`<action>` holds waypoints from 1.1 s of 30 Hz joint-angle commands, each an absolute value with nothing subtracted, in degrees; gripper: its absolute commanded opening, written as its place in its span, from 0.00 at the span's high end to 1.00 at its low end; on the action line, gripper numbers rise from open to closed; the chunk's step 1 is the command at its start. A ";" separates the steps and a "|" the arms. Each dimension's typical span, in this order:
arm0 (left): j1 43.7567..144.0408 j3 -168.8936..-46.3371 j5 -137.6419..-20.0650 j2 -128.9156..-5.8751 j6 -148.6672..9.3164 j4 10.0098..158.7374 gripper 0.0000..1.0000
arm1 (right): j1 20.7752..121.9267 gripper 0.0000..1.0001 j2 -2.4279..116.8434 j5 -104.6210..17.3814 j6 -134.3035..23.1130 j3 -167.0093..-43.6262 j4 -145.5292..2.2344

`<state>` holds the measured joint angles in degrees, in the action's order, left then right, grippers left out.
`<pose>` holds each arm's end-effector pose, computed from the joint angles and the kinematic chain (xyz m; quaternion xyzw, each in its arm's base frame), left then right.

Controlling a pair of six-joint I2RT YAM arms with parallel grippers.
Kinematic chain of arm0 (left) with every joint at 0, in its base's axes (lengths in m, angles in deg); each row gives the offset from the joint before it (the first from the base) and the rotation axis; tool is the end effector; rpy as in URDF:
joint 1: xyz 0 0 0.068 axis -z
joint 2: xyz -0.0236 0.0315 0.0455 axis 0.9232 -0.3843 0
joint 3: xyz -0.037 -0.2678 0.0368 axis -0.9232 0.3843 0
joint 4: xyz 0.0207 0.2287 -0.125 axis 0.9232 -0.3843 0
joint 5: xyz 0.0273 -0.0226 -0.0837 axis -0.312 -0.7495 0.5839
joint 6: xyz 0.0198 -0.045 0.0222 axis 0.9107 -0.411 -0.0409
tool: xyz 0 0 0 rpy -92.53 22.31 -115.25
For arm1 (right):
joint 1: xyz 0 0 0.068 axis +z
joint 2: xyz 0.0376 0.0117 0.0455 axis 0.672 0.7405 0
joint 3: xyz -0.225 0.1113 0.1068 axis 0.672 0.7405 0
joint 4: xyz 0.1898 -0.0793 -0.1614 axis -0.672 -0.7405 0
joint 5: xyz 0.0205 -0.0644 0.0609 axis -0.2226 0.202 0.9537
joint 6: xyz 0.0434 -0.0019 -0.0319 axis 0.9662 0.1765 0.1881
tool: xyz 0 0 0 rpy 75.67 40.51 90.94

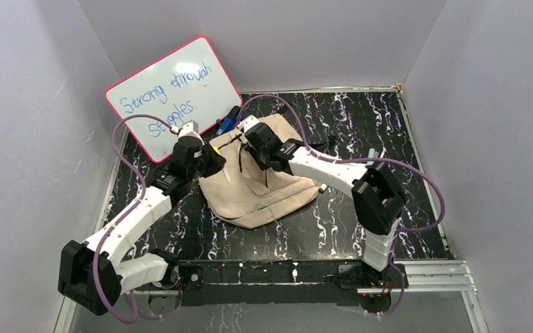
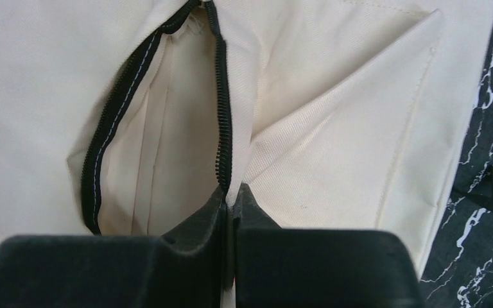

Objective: Pack the student bag
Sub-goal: Place the stationery in the student bag.

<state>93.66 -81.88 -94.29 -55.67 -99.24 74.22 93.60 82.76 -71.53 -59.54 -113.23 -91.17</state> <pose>0.2294 -0.1082 0.2880 -0.1425 0.8317 -0.2524 0.4737 0.2735 0.3226 0.2521 -0.3075 0.8524 0.0345 0.4215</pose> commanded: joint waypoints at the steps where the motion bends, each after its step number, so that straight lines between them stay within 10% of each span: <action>1: 93.41 -81.64 -90.26 -56.88 -100.35 80.43 1.00 | 93.94 0.94 76.39 -72.23 -57.51 -112.28 -86.19; 33: 94.50 -74.27 -75.89 -72.26 -113.55 104.60 1.00 | 91.84 1.00 73.59 -66.01 -46.22 -113.19 -78.22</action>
